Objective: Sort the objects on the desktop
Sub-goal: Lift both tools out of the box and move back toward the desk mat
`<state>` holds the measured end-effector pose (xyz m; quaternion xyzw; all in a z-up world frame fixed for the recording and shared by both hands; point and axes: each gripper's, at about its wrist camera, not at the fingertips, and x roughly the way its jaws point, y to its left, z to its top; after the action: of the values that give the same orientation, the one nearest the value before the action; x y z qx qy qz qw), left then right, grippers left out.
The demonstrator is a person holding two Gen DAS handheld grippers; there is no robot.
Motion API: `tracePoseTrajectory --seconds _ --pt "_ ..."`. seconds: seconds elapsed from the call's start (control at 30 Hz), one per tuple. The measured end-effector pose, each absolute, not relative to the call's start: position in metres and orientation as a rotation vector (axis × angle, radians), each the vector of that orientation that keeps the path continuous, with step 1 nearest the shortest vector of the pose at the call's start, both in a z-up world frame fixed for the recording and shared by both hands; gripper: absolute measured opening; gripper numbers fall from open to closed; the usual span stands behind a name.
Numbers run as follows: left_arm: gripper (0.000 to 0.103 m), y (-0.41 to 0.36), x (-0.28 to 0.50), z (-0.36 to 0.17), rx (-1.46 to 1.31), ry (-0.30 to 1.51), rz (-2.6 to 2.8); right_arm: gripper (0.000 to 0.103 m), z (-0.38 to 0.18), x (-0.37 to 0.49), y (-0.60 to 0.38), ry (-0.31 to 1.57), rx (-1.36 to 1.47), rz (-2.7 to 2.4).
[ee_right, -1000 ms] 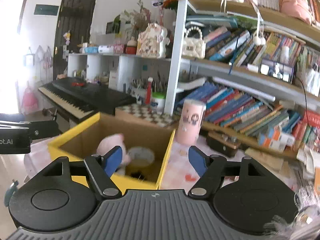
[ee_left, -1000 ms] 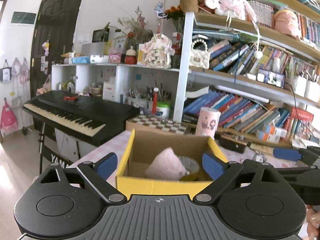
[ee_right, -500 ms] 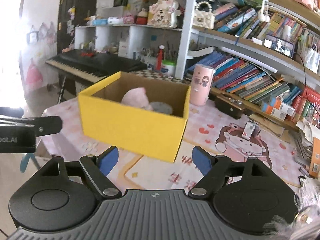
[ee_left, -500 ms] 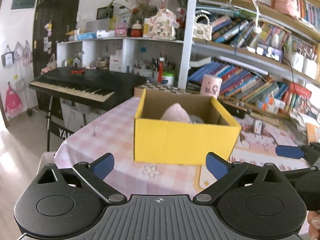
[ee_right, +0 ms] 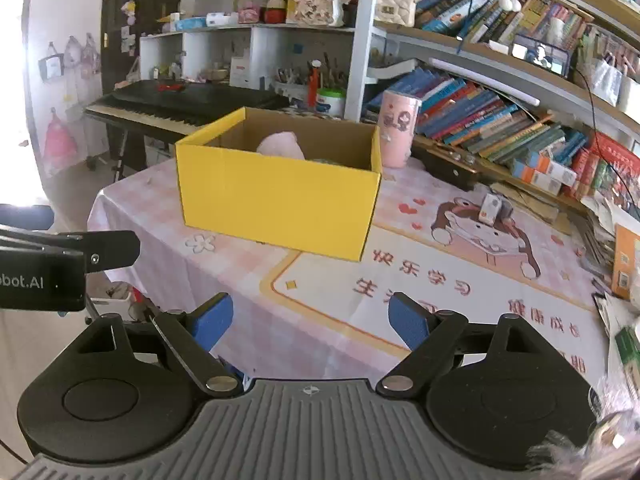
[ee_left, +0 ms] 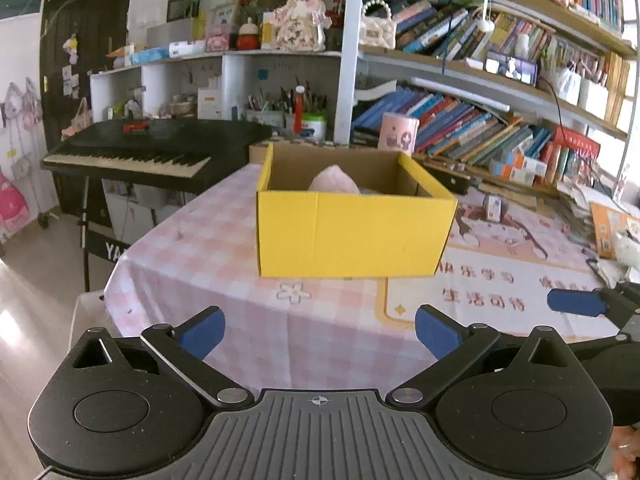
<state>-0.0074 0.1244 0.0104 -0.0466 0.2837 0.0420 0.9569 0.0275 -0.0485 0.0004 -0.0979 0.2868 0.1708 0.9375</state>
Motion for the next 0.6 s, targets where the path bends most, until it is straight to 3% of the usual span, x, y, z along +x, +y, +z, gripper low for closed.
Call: tracePoseTrajectory --seconds 0.6 --pt "0.102 0.077 0.018 0.005 -0.020 0.613 -0.073 0.088 -0.006 0.023 -0.101 0.616 -0.142 0.167"
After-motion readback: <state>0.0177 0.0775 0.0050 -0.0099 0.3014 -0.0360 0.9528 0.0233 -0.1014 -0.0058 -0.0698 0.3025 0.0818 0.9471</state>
